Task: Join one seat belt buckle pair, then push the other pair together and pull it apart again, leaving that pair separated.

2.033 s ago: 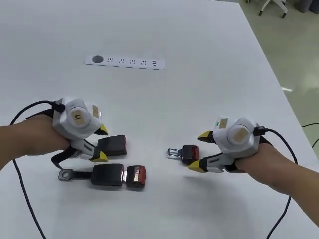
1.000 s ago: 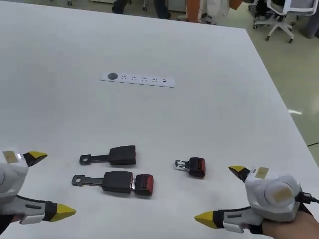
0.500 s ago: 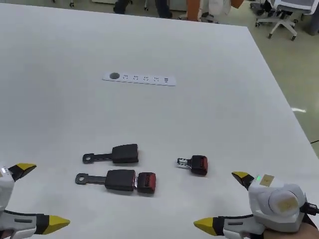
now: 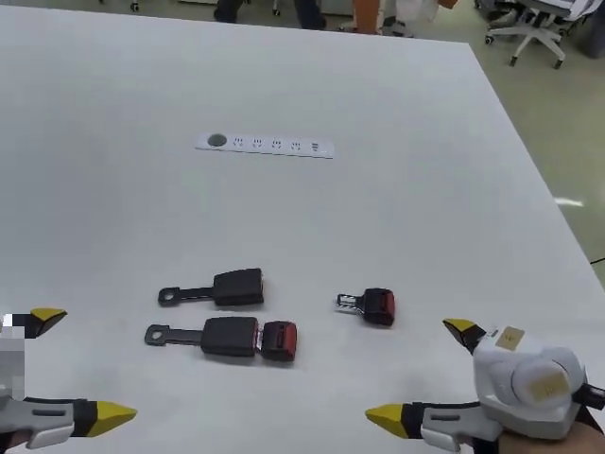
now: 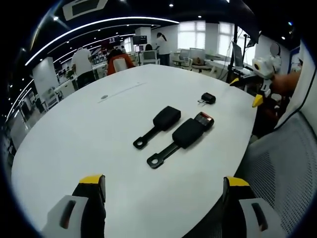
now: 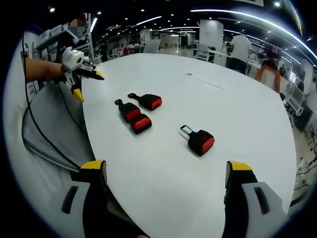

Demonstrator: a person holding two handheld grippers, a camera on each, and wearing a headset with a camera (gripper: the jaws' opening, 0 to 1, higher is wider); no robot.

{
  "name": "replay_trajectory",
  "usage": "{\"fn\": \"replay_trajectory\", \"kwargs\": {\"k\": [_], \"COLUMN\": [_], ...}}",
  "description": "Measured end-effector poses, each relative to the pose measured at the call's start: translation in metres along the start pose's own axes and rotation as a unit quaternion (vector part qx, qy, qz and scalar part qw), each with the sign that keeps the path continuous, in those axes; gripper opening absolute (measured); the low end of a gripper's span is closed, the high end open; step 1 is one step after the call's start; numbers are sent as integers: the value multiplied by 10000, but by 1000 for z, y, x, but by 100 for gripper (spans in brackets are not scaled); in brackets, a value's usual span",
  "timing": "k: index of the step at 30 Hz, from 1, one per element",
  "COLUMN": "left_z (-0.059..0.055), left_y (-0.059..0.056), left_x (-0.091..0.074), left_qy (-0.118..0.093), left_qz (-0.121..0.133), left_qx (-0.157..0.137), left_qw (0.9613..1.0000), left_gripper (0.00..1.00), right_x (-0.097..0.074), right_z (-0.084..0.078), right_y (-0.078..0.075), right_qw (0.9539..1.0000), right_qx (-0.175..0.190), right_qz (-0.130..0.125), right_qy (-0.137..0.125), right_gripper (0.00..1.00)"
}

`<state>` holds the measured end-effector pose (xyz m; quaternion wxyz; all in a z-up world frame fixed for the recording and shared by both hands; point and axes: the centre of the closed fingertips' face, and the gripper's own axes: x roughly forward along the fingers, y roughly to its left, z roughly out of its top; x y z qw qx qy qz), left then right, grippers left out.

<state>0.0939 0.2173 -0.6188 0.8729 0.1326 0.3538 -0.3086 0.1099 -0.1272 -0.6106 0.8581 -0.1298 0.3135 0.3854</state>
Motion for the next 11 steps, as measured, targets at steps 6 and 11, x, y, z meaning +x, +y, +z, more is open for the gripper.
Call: {"fn": "replay_trajectory", "kwargs": {"k": [6,11], "left_z": [-1,-3], "left_y": [-1,0], "left_x": [1,1], "left_qy": [21,34], "left_qz": [-8,-7], "left_qx": [30,-10], "left_qw": [10000,10000], "left_gripper": [100,100], "right_x": [1,2], "right_z": [0,3], "right_y": [1,2], "right_qw": [10000,9999], "right_qx": [53,95], "right_qz": [-10,-11], "right_qy": [-13,-31], "right_gripper": [99,99]}}
